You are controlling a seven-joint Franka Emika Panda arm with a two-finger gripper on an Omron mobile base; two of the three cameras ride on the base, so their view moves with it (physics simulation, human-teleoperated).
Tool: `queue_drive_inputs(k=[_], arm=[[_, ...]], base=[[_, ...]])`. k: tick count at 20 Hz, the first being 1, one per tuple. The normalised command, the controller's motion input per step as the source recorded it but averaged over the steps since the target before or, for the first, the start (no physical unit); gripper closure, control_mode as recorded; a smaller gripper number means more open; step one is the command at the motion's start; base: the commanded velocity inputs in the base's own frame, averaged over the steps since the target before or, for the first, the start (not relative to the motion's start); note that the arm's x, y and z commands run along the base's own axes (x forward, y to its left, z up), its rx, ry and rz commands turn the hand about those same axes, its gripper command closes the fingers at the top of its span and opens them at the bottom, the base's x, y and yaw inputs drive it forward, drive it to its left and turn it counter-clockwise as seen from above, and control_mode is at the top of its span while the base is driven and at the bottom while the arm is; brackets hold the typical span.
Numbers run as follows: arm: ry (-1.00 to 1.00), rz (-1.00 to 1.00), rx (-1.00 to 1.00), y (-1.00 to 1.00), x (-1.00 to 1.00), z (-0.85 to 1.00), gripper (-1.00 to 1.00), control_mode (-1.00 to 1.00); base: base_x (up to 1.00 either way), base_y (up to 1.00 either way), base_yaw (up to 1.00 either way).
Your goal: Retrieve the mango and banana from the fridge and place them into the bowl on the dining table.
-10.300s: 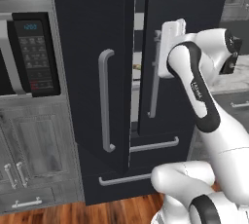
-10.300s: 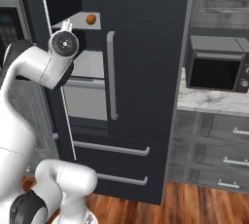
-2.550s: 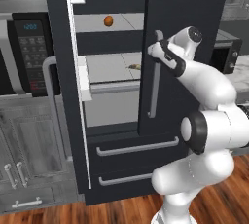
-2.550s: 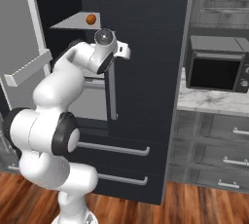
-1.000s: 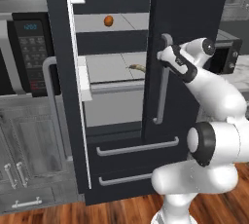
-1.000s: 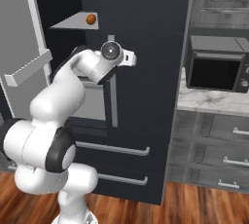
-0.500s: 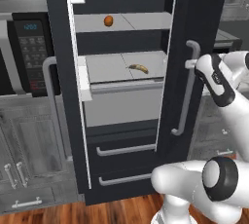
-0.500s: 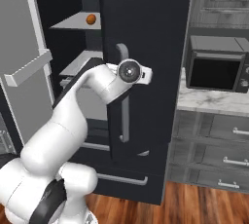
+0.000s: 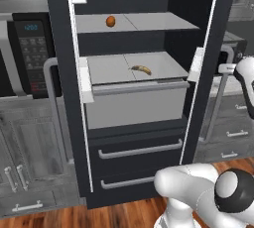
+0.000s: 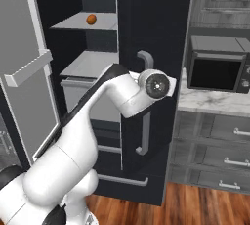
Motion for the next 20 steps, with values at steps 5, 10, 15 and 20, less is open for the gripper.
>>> queue_drive_inputs(k=[5, 10, 15, 20], arm=[[0.10, 0.00, -0.02, -0.05, -0.41, 0.57, -1.00, -1.00], [0.16, 0.01, -0.16, 0.20, -0.43, 0.61, -1.00, -1.00], [0.26, 0.09, -0.29, 0.74, -0.24, 0.16, -1.00, -1.00], [0.14, 0.14, -0.33, 0.99, -0.05, 0.00, -1.00, -1.00]], base=[[0.00, 0.00, 0.00], [0.00, 0.00, 0.00], [0.00, 0.00, 0.00], [0.00, 0.00, 0.00]])
